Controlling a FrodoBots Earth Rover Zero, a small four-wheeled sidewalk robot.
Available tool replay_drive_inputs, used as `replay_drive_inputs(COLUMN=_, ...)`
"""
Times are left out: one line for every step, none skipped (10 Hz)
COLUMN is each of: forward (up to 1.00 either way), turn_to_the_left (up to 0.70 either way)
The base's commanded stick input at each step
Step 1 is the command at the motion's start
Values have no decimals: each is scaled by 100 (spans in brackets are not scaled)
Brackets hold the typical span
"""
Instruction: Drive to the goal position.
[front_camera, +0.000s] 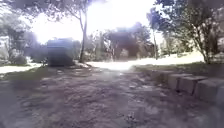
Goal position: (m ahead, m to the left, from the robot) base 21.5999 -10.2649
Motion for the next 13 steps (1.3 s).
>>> replay_drive_inputs(forward=70, turn_to_the_left=0)
replay_drive_inputs(forward=70, turn_to_the_left=0)
replay_drive_inputs(forward=70, turn_to_the_left=0)
replay_drive_inputs(forward=70, turn_to_the_left=0)
replay_drive_inputs(forward=70, turn_to_the_left=0)
replay_drive_inputs(forward=70, turn_to_the_left=0)
replay_drive_inputs(forward=70, turn_to_the_left=0)
replay_drive_inputs(forward=70, turn_to_the_left=0)
replay_drive_inputs(forward=70, turn_to_the_left=0)
replay_drive_inputs(forward=70, turn_to_the_left=0)
replay_drive_inputs(forward=70, turn_to_the_left=0)
replay_drive_inputs(forward=70, turn_to_the_left=0)
replay_drive_inputs(forward=70, turn_to_the_left=0)
